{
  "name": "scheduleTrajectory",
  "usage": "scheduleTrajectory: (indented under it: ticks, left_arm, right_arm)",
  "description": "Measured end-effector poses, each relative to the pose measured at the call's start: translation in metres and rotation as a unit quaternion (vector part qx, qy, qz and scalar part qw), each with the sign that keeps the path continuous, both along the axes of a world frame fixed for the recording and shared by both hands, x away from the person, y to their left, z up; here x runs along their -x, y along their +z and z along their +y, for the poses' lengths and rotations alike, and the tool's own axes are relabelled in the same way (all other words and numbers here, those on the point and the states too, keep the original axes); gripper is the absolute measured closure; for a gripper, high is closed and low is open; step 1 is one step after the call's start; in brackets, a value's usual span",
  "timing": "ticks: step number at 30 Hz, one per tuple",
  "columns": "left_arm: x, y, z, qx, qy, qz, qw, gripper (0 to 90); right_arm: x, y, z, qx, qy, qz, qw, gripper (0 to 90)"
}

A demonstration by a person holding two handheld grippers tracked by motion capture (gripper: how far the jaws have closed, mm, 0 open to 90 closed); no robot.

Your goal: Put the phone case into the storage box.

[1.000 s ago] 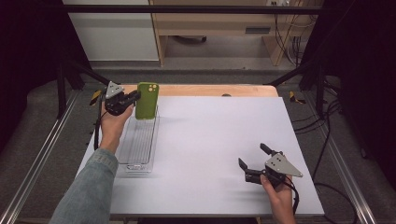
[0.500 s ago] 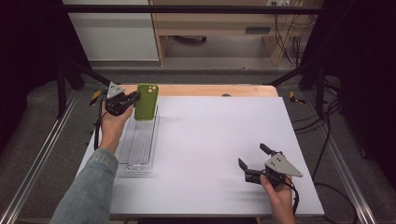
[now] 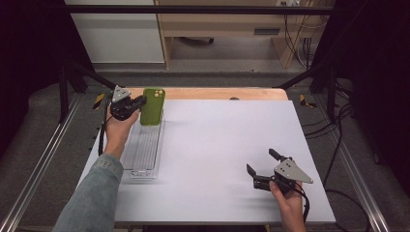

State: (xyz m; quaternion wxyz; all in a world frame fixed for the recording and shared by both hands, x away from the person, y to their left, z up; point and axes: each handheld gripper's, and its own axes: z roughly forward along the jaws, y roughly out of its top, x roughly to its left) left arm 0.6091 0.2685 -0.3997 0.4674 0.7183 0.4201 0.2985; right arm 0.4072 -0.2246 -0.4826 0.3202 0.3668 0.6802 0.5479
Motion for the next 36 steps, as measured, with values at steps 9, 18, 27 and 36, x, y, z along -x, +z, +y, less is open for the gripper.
scheduleTrajectory:
  ticks: [9, 18, 27, 36]
  left_arm:
    - [-0.0002, -0.0017, -0.0013, -0.007, 0.002, 0.002, 1.0, 79.8]
    - [-0.0005, -0.0063, -0.0004, -0.006, 0.003, 0.005, 1.0, 79.8]
    - [-0.0011, -0.0074, -0.0004, -0.01, 0.004, 0.005, 0.9999, 79.8]
    - [-0.0018, -0.0089, -0.0002, -0.016, 0.002, 0.007, 0.9998, 79.7]
  right_arm:
    - [0.0001, 0.0003, -0.0002, -0.001, 0.0, -0.002, 1.0, 4.6]
    - [0.0001, 0.0002, -0.0001, 0.001, 0.0, -0.001, 1.0, 4.6]
    - [0.0, 0.0002, -0.0002, 0.003, 0.0, -0.002, 1.0, 4.6]
    - [0.0001, 0.0002, -0.0001, 0.006, 0.001, -0.002, 1.0, 4.6]
